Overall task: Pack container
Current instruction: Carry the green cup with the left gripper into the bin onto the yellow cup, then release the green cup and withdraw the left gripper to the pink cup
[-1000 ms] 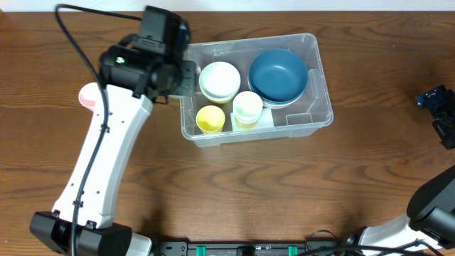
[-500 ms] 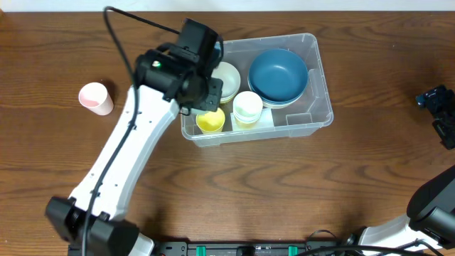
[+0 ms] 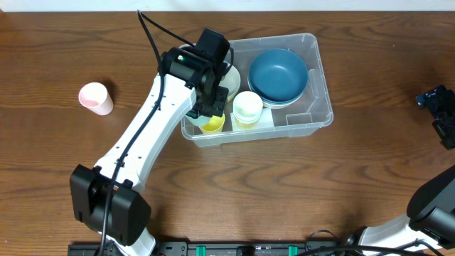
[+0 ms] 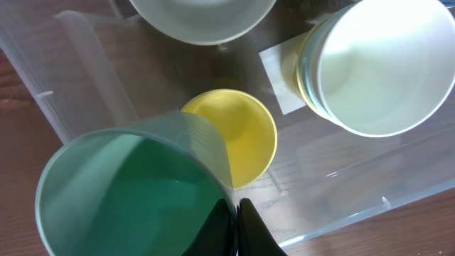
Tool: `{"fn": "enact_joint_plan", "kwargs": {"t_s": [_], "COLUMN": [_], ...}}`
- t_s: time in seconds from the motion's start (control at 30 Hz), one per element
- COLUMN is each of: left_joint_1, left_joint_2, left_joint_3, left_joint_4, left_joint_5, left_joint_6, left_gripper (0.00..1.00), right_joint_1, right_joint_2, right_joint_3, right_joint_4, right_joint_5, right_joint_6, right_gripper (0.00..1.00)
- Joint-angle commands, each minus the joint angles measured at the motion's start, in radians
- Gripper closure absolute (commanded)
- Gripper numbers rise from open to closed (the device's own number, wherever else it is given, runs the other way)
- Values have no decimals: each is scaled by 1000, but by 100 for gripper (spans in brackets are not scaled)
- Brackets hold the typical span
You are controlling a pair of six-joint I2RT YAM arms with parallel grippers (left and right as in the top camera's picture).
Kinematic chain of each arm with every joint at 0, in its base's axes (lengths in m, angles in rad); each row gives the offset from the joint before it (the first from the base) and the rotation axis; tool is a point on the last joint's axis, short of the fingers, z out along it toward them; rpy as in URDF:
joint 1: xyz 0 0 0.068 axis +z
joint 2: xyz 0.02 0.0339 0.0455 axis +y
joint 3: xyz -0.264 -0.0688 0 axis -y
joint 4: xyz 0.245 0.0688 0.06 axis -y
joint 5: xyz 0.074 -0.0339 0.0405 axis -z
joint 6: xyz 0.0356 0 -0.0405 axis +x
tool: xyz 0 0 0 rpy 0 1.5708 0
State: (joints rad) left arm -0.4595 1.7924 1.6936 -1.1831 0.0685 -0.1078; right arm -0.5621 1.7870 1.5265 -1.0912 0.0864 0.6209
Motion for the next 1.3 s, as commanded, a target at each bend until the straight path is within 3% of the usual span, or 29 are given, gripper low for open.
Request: {"fn": "enact_joint_plan", "kwargs": {"t_s": [0.0,0.83,0.87,0.97,1.0,1.07,1.27], "left_joint_1": [-4,-62,-62,-62,-62,-61,-40], "left_joint_2": [13,13,13,13,13,13,8], "left_joint_3": [3,3,3,3,3,3,29], "left_joint_4": [-1,-2,-2,-1,-1,-1,-3], "left_joint_5": [0,-5,-9,-33,-46,-81,-139], "left_joint_6": [2,21,21,23,25,24,24], "left_gripper": [95,93,88,42,34,28,27], "right_joint_1": [-2,-2,-2,-2,-2,-2,-2], "right_joint_2": [3,3,3,3,3,3,3], "right_joint_3": [-2,-2,-2,-2,-2,-2,-2], "right_joint_4": [0,0,0,0,0,0,0], "right_joint_5": [11,11,11,11,11,11,11], "right_joint_6": [14,14,14,14,14,14,14], "right_gripper": [1,1,1,1,1,1,1]}}
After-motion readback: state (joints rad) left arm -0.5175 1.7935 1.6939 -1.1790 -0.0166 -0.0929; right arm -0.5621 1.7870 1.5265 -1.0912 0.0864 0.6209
